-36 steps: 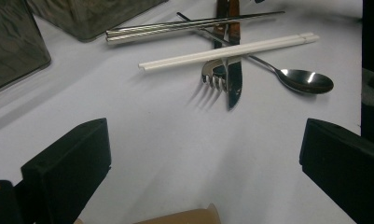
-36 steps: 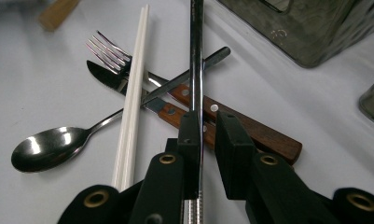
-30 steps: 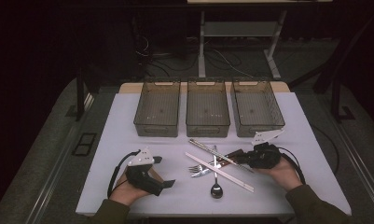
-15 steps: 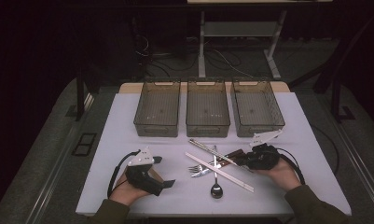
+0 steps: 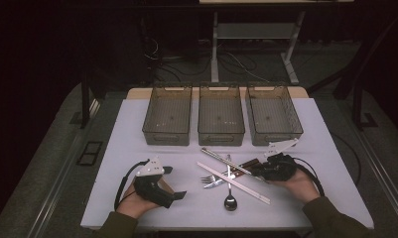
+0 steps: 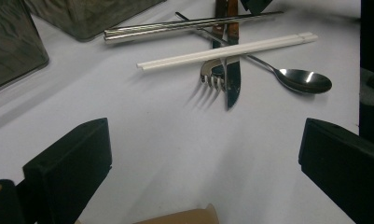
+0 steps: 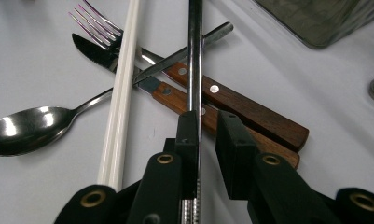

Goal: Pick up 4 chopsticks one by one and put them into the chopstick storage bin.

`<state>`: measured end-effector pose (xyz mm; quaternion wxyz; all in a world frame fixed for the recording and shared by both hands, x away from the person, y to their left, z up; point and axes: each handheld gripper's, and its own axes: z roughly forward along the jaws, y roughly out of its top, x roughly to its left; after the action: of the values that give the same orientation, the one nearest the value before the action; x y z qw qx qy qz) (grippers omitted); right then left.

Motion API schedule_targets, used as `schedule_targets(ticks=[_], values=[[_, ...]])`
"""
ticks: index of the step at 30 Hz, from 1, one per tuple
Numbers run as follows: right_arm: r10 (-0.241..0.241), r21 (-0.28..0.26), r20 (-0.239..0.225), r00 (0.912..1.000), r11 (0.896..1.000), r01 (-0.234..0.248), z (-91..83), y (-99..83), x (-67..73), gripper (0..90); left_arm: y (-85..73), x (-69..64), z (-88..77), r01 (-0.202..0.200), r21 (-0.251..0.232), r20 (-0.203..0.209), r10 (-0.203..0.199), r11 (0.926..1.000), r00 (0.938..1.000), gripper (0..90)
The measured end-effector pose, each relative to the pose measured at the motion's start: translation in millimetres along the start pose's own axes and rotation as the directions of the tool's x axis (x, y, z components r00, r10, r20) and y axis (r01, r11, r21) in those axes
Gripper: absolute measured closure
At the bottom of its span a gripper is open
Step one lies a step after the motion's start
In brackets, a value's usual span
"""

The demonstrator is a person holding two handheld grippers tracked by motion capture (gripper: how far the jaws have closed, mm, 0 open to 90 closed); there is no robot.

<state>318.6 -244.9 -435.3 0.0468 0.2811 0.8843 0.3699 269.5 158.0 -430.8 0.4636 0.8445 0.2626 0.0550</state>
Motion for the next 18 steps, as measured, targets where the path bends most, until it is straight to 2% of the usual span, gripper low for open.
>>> schedule_targets(ticks=[18], values=[[-0.012, 0.011, -0.006, 0.9999, 1.0, 0.012, 0.5, 0.3, 2.2, 76.7, 0.0, -0.1, -0.1, 0.0, 0.002, -0.001, 0.0, 1.0, 1.0, 1.3]])
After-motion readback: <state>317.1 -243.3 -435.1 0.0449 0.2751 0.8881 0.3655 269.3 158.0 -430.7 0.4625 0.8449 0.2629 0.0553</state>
